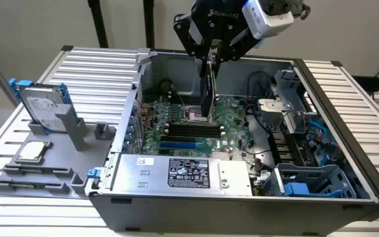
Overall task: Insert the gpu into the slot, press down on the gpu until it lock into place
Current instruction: 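Insert the gpu into the slot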
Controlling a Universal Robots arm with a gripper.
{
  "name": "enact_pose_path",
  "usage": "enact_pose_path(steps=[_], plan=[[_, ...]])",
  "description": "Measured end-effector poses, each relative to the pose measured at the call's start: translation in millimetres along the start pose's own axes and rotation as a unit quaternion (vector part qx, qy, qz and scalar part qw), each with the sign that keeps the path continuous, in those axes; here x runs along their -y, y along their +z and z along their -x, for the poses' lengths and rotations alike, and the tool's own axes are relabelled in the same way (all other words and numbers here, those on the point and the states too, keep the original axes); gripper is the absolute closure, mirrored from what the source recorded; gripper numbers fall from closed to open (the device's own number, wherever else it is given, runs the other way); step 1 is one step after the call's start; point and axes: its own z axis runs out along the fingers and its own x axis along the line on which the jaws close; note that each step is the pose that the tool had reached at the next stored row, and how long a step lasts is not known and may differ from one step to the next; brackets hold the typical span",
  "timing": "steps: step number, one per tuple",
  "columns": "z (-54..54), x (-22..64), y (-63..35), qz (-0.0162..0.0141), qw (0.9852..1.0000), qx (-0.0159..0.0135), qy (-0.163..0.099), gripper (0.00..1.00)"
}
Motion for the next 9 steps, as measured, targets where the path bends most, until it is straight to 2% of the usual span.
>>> enact_pose_path(steps=[9], plan=[[0.0, 0.0, 0.0, 0.0, 1.0, 0.0, 0.0, 0.74]])
